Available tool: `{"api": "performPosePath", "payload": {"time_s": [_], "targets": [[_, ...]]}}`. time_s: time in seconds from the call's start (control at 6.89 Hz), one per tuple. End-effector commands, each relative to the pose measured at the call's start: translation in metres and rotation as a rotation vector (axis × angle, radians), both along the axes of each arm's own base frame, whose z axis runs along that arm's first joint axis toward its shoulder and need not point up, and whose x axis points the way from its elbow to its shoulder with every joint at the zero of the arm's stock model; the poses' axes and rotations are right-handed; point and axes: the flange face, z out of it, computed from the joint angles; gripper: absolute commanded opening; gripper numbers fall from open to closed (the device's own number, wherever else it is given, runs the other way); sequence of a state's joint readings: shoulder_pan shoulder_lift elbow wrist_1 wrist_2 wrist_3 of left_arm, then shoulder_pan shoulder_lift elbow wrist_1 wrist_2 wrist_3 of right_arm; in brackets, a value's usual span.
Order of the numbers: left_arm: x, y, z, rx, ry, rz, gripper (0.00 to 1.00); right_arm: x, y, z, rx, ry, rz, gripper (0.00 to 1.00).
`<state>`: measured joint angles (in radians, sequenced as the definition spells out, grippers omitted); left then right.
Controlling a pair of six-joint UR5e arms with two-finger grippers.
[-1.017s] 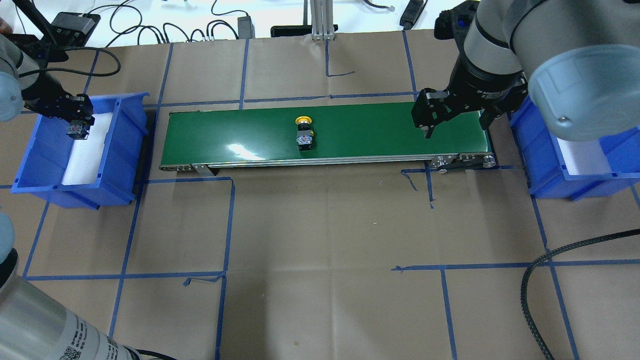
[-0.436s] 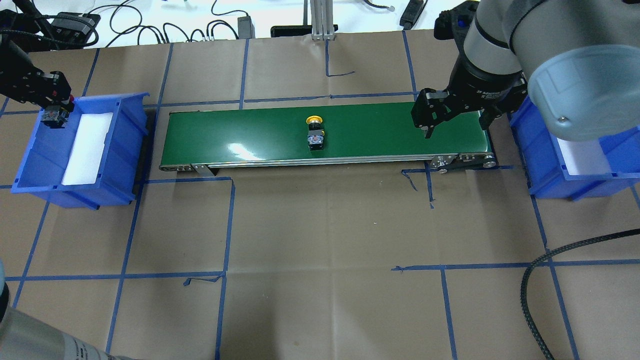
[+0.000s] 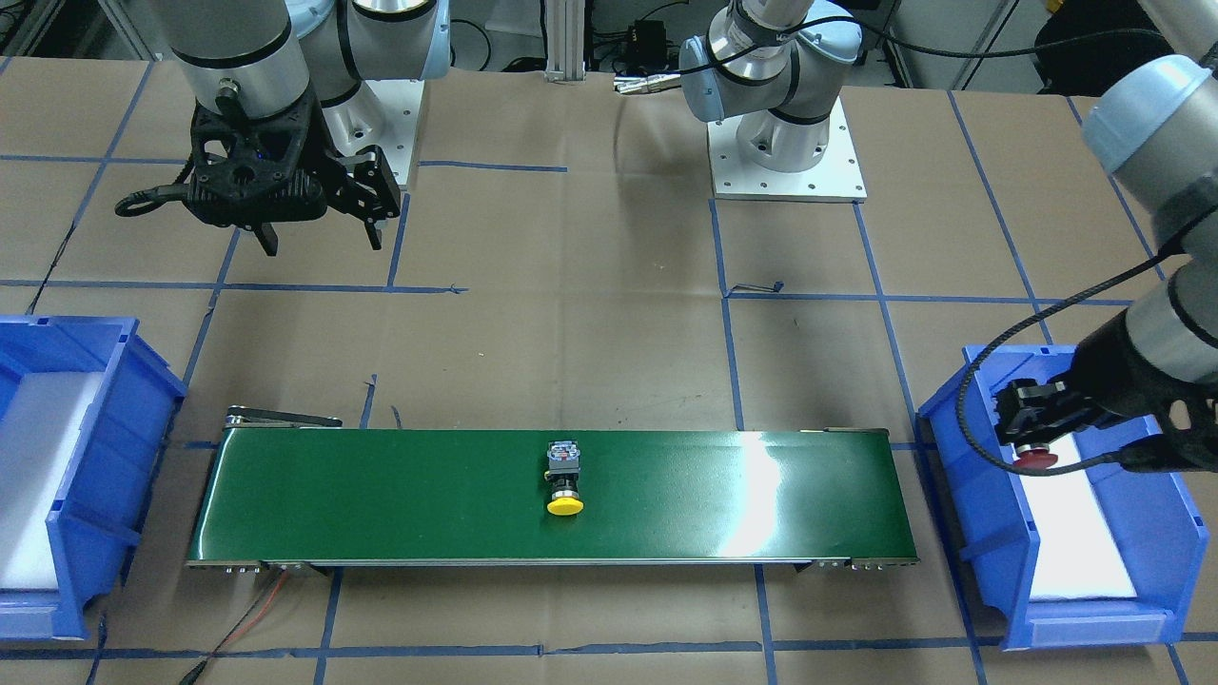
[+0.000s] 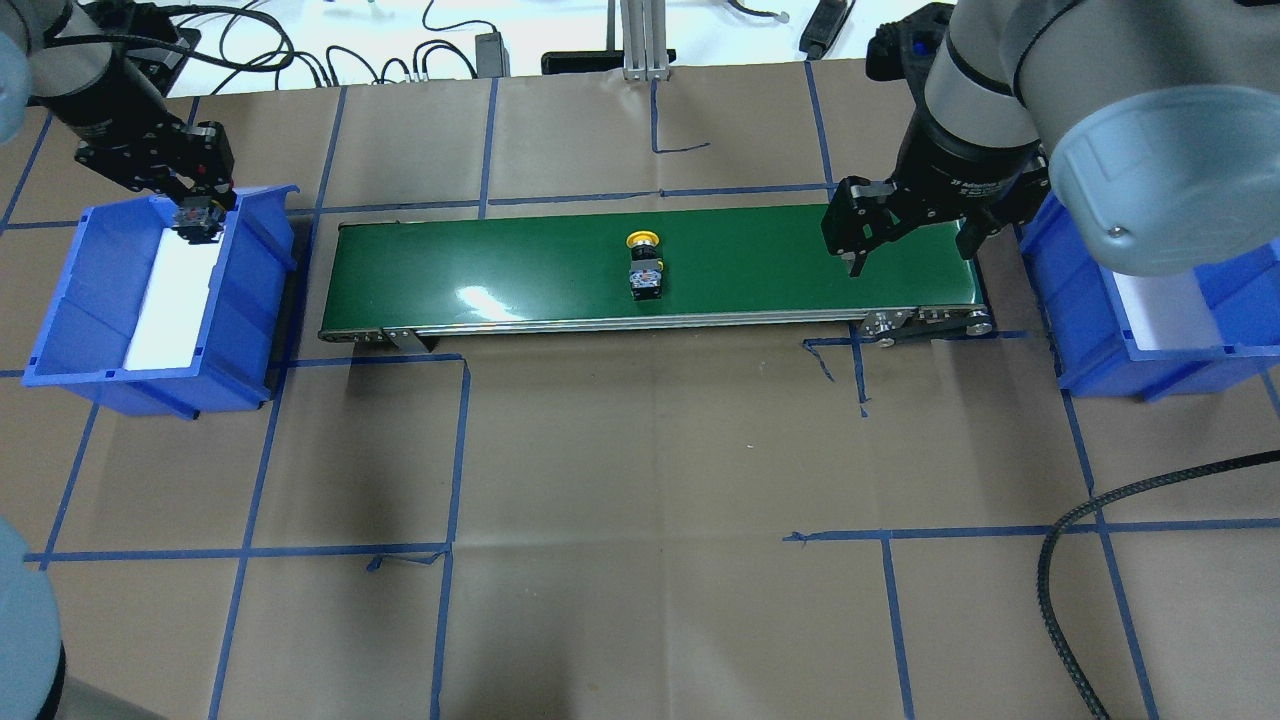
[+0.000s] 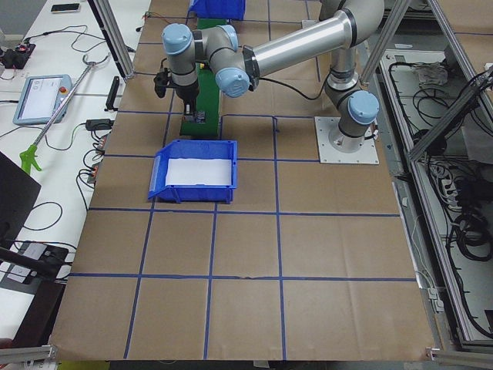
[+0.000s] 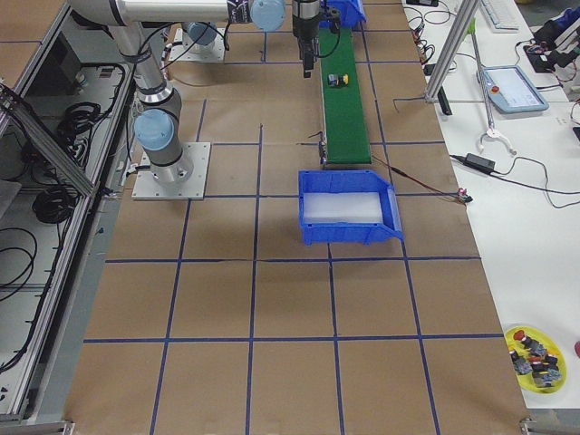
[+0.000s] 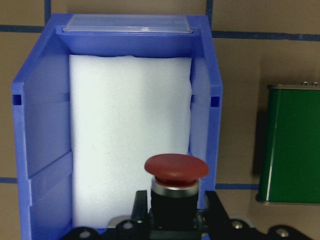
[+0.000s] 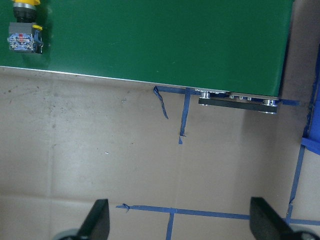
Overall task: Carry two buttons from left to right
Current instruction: 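Carry the red button onto the conveyor end nearest the left bin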
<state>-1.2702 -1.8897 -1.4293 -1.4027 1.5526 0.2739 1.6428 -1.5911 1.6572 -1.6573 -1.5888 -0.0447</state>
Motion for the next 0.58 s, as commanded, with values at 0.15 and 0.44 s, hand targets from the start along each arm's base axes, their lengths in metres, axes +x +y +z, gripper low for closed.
{"api": "performPosePath", "payload": {"time_s": [0.15, 0.44], "targets": [[-0.090, 0.003, -0.016, 0.037, 0.011, 0.007, 0.03, -0.002, 0.006, 0.000, 0.013, 0.014, -0.003, 1.00], [-0.105, 0.005, -0.039, 0.075, 0.012, 0.039, 0.03, -0.001, 0.008, 0.000, 0.017, 0.006, -0.002, 1.00]]}}
